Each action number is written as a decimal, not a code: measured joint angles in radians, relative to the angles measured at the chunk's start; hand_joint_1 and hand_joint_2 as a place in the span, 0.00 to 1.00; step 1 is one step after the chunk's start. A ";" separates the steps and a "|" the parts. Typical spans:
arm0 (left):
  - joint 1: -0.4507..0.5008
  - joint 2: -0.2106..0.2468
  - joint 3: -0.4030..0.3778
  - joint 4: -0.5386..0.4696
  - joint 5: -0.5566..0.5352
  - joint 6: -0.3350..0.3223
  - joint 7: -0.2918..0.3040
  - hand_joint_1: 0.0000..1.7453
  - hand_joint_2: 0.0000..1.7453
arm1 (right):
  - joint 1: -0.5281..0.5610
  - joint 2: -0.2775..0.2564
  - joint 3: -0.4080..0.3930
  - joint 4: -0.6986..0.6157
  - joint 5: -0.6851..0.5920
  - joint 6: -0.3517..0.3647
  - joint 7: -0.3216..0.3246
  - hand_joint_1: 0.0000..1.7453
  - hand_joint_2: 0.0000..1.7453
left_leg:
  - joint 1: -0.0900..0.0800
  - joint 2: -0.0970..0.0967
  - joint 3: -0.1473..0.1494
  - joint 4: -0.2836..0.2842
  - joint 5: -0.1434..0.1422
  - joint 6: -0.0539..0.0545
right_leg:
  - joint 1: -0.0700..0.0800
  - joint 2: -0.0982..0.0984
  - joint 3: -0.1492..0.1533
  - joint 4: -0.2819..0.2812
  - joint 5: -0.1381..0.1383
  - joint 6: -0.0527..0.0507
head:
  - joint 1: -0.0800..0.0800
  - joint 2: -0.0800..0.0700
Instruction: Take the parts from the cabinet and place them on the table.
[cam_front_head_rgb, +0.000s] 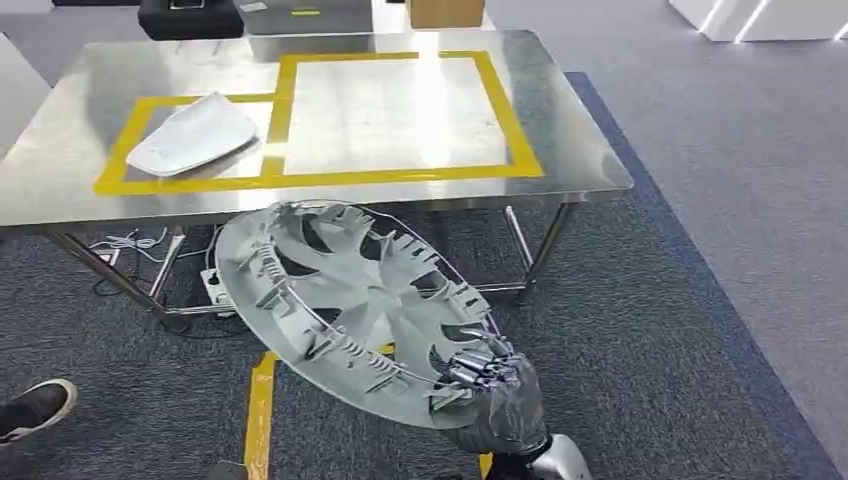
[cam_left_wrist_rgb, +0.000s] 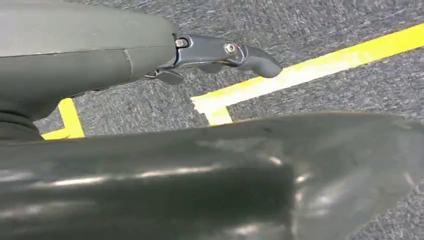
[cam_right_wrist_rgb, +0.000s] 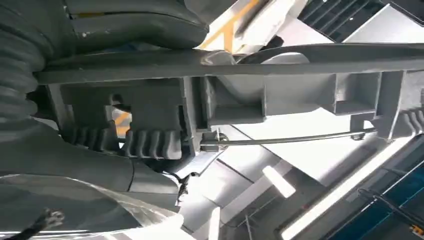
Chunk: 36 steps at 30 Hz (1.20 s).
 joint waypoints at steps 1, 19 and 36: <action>0.000 -0.001 0.000 0.000 0.000 0.000 0.000 0.00 0.00 | 0.000 0.000 0.000 0.000 0.000 0.000 -0.001 1.00 1.00 | 0.000 -0.003 0.008 0.000 -0.006 -0.003 | 0.001 0.003 0.040 -0.092 0.048 -0.007 | 0.000 0.000; 0.000 0.002 0.000 0.001 0.002 -0.003 0.003 0.00 0.00 | -0.001 0.004 0.002 0.001 0.000 0.000 -0.005 1.00 1.00 | 0.005 0.019 -0.039 0.023 0.017 -0.039 | 0.003 -0.003 0.158 -0.179 -0.031 -0.004 | -0.014 0.000; 0.003 -0.003 -0.002 0.003 -0.006 -0.013 0.010 0.00 0.00 | 0.026 0.021 -0.026 -0.029 0.029 0.000 -0.038 1.00 1.00 | -0.007 0.005 0.082 0.014 -0.073 -0.016 | 0.028 0.003 0.027 -0.145 0.045 -0.038 | -0.007 0.000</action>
